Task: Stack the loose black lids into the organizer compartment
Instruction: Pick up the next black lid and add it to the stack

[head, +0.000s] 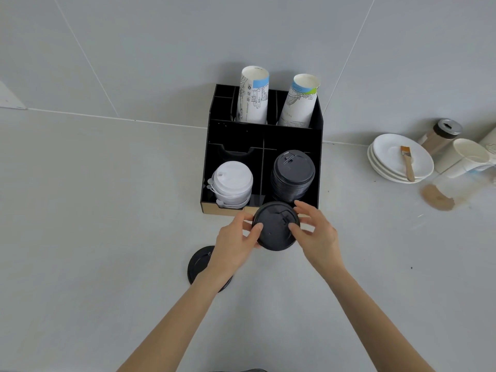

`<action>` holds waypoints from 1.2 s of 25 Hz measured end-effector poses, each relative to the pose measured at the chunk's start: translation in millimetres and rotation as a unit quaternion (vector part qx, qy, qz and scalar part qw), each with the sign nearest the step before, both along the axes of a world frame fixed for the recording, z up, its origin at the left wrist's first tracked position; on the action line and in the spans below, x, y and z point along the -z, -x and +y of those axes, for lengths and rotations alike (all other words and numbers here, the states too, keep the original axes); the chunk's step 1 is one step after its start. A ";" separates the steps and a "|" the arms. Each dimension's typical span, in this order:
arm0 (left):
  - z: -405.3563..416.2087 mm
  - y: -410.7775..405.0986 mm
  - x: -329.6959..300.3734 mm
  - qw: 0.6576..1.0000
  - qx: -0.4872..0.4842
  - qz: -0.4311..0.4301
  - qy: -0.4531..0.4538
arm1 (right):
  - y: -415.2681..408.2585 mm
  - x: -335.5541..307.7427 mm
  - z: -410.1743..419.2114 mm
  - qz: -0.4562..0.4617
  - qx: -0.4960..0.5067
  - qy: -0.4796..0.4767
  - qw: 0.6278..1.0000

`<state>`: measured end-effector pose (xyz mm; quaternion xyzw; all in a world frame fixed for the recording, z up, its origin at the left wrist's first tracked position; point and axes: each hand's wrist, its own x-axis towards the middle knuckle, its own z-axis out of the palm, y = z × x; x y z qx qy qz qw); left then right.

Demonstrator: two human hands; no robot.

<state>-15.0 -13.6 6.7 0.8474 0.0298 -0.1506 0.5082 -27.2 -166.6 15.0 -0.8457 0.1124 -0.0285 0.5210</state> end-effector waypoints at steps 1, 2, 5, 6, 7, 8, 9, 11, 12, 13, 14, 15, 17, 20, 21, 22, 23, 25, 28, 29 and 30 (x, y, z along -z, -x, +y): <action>-2.9 -1.9 -3.1 1.000 -0.004 -0.002 0.017 | -3.6 -4.7 -3.4 -0.013 0.003 0.005 1.000; -6.5 -4.1 -6.6 0.999 -0.008 -0.002 0.036 | -7.6 -9.9 -7.3 -0.022 0.007 0.010 1.000; -19.0 -13.0 -13.9 0.996 -0.011 0.006 0.086 | -23.6 -25.7 -20.6 -0.035 0.017 0.018 0.999; -23.6 -16.7 -16.5 0.995 -0.009 0.011 0.096 | -30.2 -30.4 -25.1 -0.042 0.015 0.021 0.999; -28.2 -20.6 -19.6 0.994 -0.009 0.013 0.104 | -37.6 -34.4 -29.5 -0.051 0.011 0.024 0.998; -33.0 -24.4 -23.0 0.994 -0.009 0.018 0.111 | -45.1 -37.7 -33.8 -0.059 0.007 0.029 0.998; -37.3 -28.4 -25.8 0.992 -0.013 0.028 0.122 | -52.8 -40.6 -37.7 -0.064 0.001 0.034 0.997; -45.4 -36.0 -31.0 0.983 -0.016 0.081 0.164 | -69.1 -45.2 -44.6 -0.069 -0.017 0.046 0.996; -49.5 -39.1 -33.1 0.972 -0.017 0.121 0.201 | -77.3 -47.4 -47.8 -0.070 -0.029 0.053 0.996; -53.2 -42.3 -35.0 0.953 -0.024 0.164 0.253 | -85.7 -49.4 -50.5 -0.072 -0.043 0.061 0.995; -56.1 -45.0 -37.2 0.926 -0.041 0.209 0.311 | -93.8 -51.1 -52.7 -0.074 -0.059 0.069 0.993; -58.1 -48.1 -38.7 0.893 -0.060 0.251 0.370 | -102.5 -52.1 -54.4 -0.073 -0.075 0.078 0.991; -58.6 -52.0 -39.4 0.829 -0.084 0.306 0.461 | -117.1 -52.6 -56.1 -0.063 -0.111 0.097 0.987; -57.3 -55.9 -39.1 0.762 -0.108 0.346 0.537 | -134.8 -50.1 -56.2 -0.041 -0.166 0.106 0.980; -57.1 -57.2 -39.2 0.747 -0.113 0.352 0.553 | -139.1 -48.7 -55.6 -0.034 -0.179 0.107 0.977; -56.8 -58.7 -39.3 0.738 -0.117 0.354 0.563 | -142.8 -47.4 -54.9 -0.029 -0.188 0.106 0.976; -56.5 -61.2 -38.8 0.733 -0.121 0.354 0.568 | -146.4 -45.7 -54.2 -0.026 -0.193 0.101 0.976; -56.8 -65.6 -37.1 0.735 -0.125 0.351 0.566 | -152.8 -43.1 -53.2 -0.022 -0.197 0.085 0.976; -56.8 -69.3 -35.3 0.736 -0.125 0.357 0.561 | -158.1 -38.6 -52.2 -0.014 -0.206 0.077 0.975; -56.8 -69.8 -34.7 0.734 -0.125 0.360 0.562 | -158.6 -37.1 -51.8 -0.011 -0.207 0.075 0.975; -56.7 -70.2 -33.9 0.732 -0.125 0.363 0.563 | -158.6 -35.5 -51.4 -0.011 -0.207 0.074 0.976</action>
